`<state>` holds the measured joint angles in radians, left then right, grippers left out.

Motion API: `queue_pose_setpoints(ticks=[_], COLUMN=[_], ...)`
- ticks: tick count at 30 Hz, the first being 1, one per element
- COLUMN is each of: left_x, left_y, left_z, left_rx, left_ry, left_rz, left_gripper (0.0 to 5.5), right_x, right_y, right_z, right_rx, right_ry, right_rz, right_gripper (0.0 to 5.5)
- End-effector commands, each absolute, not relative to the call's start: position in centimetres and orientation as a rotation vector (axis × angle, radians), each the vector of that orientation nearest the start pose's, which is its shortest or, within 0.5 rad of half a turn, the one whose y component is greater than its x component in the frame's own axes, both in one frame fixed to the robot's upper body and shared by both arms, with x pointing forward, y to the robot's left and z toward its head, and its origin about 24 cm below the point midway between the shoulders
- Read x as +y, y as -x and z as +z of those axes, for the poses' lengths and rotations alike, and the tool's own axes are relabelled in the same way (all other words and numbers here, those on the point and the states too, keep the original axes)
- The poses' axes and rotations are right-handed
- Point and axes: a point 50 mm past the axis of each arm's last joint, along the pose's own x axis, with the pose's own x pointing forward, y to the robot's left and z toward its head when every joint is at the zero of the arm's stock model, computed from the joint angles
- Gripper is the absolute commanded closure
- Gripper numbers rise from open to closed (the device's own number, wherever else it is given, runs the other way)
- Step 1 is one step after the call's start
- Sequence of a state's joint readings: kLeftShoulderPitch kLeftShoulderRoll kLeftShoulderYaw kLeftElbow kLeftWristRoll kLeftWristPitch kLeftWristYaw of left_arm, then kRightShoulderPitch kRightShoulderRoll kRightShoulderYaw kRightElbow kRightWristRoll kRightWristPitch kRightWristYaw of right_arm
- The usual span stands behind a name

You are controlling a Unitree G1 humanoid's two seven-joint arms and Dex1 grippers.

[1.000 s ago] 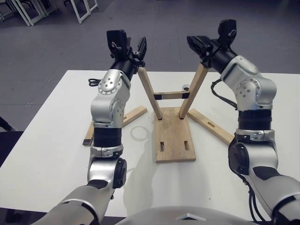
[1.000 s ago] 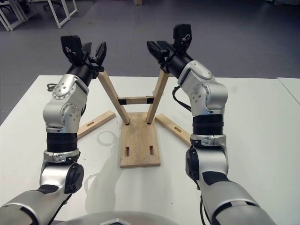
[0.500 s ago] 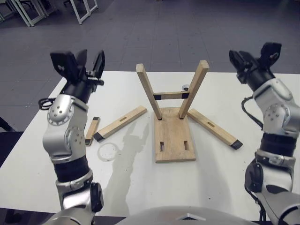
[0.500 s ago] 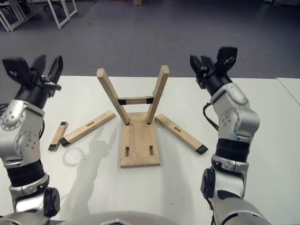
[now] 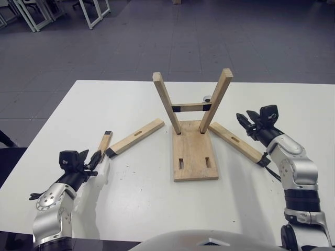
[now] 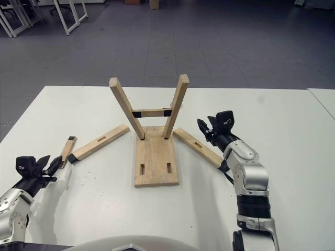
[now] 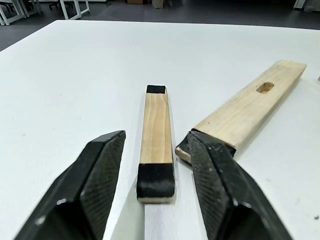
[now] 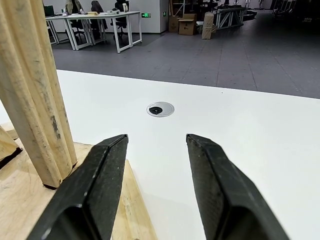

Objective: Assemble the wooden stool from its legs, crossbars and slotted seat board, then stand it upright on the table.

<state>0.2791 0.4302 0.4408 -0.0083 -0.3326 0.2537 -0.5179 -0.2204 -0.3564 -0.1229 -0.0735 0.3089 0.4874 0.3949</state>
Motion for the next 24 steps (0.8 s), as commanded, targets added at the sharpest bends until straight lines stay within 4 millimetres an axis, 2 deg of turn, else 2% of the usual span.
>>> queue_pose_setpoints(ticks=[1, 10, 16, 21, 23, 24], left_x=[32.3, 31.9, 32.5, 32.1, 32.0, 32.2], left_y=[-16.4, -18.1, -17.8, -18.7, -20.0, -21.0], left_z=[2.1, 0.3, -0.4, 0.1, 1.5, 2.9], left_rx=[0.412, 0.505, 0.647, 0.638, 0.534, 0.444], left_ry=[-0.045, -0.058, -0.145, -0.024, 0.034, 0.044], left_rz=[-0.034, -0.034, 0.003, 0.061, 0.085, 0.106], left_gripper=[3.18, 3.18, 4.07, 4.16, 4.16, 4.16], right_x=[-20.5, -20.4, -20.4, -20.6, -21.1, -21.3], right_y=[-28.8, -29.3, -29.7, -29.9, -30.2, -30.4], right_z=[9.7, 10.1, 10.4, 10.7, 11.5, 12.2], right_rx=[0.175, 0.173, 0.159, 0.145, 0.104, 0.075], right_ry=[0.015, 0.021, 0.016, 0.009, -0.015, -0.041], right_rz=[0.358, 0.372, 0.360, 0.344, 0.300, 0.286], right_gripper=[3.34, 3.34, 3.34, 3.34, 3.34, 3.34])
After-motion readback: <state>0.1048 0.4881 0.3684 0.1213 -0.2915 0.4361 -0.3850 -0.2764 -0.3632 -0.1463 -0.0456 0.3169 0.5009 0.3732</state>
